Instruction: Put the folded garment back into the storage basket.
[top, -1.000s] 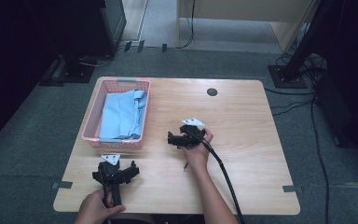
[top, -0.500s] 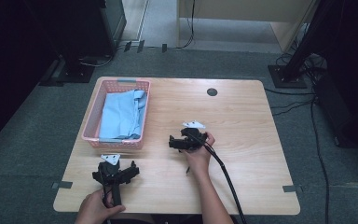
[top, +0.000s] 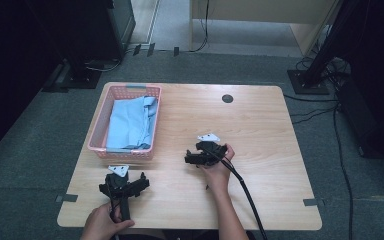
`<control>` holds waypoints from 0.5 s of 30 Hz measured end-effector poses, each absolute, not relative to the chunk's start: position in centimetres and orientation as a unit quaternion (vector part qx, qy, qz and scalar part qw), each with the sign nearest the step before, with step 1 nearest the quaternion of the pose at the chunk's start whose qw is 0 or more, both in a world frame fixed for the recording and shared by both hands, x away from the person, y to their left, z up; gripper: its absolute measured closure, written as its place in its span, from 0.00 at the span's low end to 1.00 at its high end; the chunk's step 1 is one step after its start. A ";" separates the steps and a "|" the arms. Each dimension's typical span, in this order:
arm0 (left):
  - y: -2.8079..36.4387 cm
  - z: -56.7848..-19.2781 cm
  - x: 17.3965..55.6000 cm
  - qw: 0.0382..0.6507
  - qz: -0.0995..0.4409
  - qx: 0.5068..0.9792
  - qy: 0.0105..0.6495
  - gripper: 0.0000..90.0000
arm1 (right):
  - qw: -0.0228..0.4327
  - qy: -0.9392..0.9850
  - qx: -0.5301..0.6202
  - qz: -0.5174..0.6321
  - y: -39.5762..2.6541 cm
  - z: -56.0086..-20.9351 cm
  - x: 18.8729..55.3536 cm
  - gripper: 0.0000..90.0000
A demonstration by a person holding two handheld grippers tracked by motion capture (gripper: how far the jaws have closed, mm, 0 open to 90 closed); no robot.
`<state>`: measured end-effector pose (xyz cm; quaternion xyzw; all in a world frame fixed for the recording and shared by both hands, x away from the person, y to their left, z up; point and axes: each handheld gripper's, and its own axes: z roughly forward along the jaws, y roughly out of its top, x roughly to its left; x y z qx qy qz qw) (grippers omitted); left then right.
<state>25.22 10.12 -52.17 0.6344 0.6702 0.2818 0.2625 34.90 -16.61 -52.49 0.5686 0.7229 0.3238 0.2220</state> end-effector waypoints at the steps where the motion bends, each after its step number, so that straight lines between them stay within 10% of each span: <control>1: 10.1 -52.2 25.2 0.263 0.282 0.634 0.670 0.00 | 0.222 0.721 0.571 0.325 -16.7 -52.5 34.9 0.00; 15: 10.1 -52.2 25.2 0.263 0.282 0.634 0.670 0.00 | 0.230 0.712 0.583 0.317 -18.5 -52.5 34.2 0.00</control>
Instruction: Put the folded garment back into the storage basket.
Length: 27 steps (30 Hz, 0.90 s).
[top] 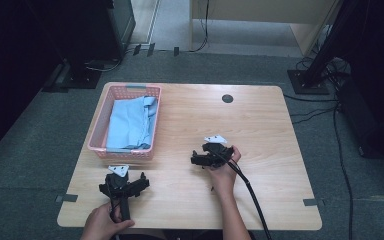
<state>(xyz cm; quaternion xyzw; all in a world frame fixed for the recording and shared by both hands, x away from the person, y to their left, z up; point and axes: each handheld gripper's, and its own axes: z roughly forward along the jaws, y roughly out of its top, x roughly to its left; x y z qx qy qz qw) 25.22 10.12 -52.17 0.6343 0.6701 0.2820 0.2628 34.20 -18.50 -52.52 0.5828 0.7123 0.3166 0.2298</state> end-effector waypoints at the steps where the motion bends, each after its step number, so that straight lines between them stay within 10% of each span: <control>1: 10.1 -52.2 25.2 0.263 0.282 0.634 0.670 0.00 | 0.229 0.711 0.585 0.316 -18.7 -52.5 34.1 0.00; 27: 10.1 -52.2 25.2 0.263 0.282 0.634 0.670 0.00 | 0.240 0.696 0.603 0.306 -21.3 -52.6 33.1 0.00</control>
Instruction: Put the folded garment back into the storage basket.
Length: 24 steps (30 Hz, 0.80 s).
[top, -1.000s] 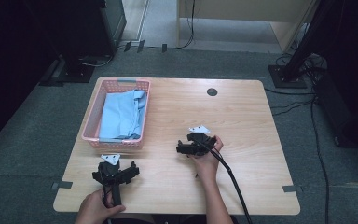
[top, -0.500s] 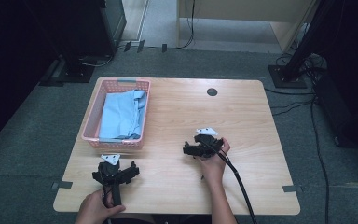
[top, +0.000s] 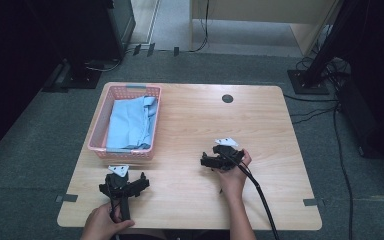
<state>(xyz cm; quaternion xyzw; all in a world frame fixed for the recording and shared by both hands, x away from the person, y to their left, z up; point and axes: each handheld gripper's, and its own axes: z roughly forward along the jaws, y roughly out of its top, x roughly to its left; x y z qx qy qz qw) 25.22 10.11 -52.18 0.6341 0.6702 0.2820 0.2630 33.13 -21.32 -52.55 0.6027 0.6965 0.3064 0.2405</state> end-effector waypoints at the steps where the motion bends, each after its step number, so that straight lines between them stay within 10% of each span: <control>1: 10.1 -52.2 25.2 0.263 0.282 0.634 0.670 0.00 | 0.241 0.697 0.602 0.306 -21.4 -52.6 33.1 0.00; 24: 10.1 -52.2 25.2 0.263 0.282 0.634 0.670 0.00 | 0.248 0.681 0.620 0.300 -23.9 -52.6 32.1 0.00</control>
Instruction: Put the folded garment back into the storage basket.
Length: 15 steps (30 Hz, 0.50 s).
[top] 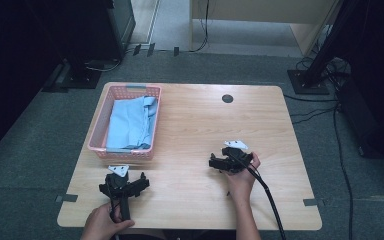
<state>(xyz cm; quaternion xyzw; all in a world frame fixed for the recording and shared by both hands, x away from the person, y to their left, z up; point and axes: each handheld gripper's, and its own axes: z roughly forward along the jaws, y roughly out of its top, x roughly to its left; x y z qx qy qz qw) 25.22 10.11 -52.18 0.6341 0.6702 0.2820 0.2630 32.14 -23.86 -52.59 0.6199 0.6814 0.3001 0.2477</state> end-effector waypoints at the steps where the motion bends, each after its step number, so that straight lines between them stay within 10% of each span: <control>1: 10.1 -52.2 25.2 0.263 0.282 0.634 0.670 0.00 | 0.248 0.681 0.621 0.299 -24.0 -52.6 32.1 0.00; 15: 10.1 -52.2 25.2 0.263 0.282 0.634 0.670 0.00 | 0.249 0.673 0.628 0.300 -25.3 -52.6 31.6 0.00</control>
